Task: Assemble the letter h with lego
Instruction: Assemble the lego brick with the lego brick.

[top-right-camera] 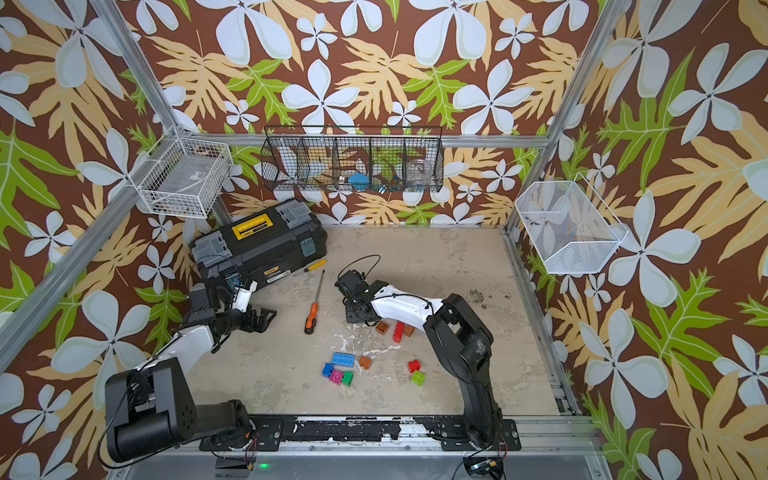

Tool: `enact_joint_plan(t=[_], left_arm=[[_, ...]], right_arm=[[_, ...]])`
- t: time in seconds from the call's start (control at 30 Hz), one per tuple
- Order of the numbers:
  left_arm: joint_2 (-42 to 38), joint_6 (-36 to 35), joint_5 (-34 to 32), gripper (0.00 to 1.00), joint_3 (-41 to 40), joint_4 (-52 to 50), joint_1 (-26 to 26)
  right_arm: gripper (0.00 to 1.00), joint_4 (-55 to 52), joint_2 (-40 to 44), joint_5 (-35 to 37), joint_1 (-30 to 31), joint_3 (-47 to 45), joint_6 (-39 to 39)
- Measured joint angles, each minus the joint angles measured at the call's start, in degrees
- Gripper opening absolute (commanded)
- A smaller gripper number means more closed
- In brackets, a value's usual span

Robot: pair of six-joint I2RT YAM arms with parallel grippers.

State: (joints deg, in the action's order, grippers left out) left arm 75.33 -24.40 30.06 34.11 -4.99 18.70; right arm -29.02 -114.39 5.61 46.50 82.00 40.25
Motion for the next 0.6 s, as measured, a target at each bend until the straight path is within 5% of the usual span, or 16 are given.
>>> enact_joint_plan(t=[0.6], left_arm=[[0.0, -0.4, 0.4, 1.0, 0.0, -0.4, 0.0]], right_arm=[[0.36, -0.7, -1.3, 3.1, -1.5, 2.0, -1.1]])
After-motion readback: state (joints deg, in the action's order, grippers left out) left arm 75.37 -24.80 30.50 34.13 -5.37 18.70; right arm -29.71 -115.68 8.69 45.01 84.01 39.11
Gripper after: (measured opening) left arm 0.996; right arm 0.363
